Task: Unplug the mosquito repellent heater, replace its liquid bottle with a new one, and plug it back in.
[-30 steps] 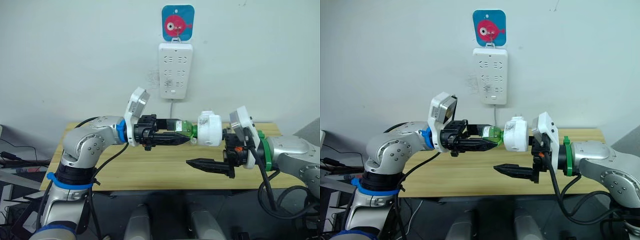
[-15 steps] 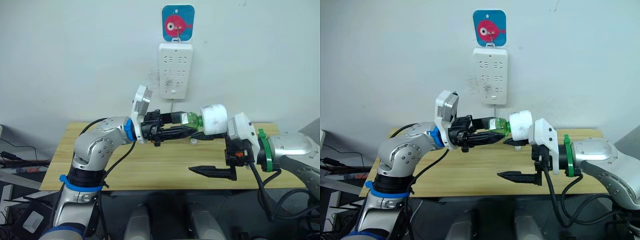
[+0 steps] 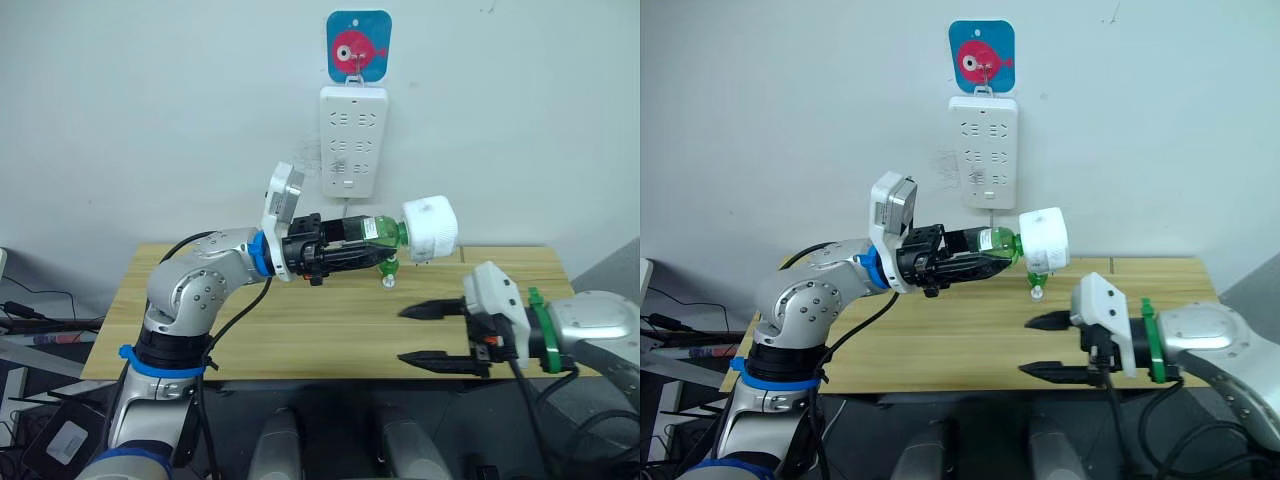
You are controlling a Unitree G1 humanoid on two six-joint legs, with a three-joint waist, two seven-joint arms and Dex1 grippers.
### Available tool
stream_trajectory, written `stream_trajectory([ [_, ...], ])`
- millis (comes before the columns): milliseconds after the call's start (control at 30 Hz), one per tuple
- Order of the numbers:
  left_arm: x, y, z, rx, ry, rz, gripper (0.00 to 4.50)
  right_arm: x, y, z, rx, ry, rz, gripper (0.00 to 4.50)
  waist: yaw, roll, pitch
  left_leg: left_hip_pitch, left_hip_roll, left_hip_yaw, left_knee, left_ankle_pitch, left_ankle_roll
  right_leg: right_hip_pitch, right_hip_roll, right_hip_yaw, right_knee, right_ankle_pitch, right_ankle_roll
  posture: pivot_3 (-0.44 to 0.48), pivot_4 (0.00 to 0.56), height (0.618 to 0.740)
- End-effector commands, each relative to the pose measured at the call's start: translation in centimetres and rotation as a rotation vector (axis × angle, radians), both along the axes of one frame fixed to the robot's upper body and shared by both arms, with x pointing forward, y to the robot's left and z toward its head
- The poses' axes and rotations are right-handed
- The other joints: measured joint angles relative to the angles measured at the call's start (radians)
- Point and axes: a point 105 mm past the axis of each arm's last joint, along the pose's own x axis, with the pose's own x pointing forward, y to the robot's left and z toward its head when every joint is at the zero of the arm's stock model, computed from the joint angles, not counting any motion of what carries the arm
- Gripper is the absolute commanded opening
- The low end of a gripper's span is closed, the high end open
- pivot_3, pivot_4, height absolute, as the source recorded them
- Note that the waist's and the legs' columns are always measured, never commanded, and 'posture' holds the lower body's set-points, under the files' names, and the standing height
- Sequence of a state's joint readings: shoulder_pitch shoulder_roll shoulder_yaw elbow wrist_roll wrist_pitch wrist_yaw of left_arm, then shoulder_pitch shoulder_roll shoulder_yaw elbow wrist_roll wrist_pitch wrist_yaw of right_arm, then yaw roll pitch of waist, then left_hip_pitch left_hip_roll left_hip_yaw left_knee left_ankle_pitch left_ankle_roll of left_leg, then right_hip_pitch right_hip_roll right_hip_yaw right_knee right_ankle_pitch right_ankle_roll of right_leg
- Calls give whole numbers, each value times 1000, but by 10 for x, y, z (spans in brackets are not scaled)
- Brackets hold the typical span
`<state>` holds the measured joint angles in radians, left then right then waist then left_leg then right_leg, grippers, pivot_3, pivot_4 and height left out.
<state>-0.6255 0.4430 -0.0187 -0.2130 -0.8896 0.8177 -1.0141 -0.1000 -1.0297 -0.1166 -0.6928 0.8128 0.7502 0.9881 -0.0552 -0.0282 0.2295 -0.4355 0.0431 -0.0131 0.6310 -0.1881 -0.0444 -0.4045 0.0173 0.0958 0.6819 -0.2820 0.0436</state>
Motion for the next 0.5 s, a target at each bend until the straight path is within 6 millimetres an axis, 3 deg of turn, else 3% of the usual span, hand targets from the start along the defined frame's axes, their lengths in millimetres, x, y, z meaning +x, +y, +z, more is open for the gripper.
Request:
stream_trajectory([
  [33, -12, 5, 14, -10, -18, -84, 2266, 12, -27, 9, -55, -60, -55, 1278, -2, 0, 0, 0, 0, 0, 0, 0, 0, 0, 0, 0, 0, 0, 0, -56, 174, 740],
  [133, -21, 10, 12, 29, 8, -154, 2266, 31, -41, 20, -55, -118, -113, 148, -9, 0, 0, 1, 0, 0, 0, 0, 0, 0, 0, 0, 1, 0, 0, -60, 173, 740],
  [167, -22, 11, 11, 35, 20, -169, 2266, 35, -42, 23, -51, -136, -116, 40, -11, 0, 0, 1, 0, 1, 1, 0, 0, 0, 0, 1, 1, 1, 1, -61, 172, 740],
  [333, -25, 12, 11, 48, 42, -198, 2266, 47, -17, 34, 13, -186, -36, 0, -13, 1, 0, 1, 1, 0, 1, 0, 0, 0, 1, 0, 1, 1, 1, -67, 172, 740],
  [500, -25, 9, 10, 54, 39, -192, 2266, 36, 20, 39, 101, -167, 92, 0, -12, 1, 0, 1, 0, 0, 0, 0, 0, 0, 0, 0, 1, 1, 1, -69, 176, 740],
])
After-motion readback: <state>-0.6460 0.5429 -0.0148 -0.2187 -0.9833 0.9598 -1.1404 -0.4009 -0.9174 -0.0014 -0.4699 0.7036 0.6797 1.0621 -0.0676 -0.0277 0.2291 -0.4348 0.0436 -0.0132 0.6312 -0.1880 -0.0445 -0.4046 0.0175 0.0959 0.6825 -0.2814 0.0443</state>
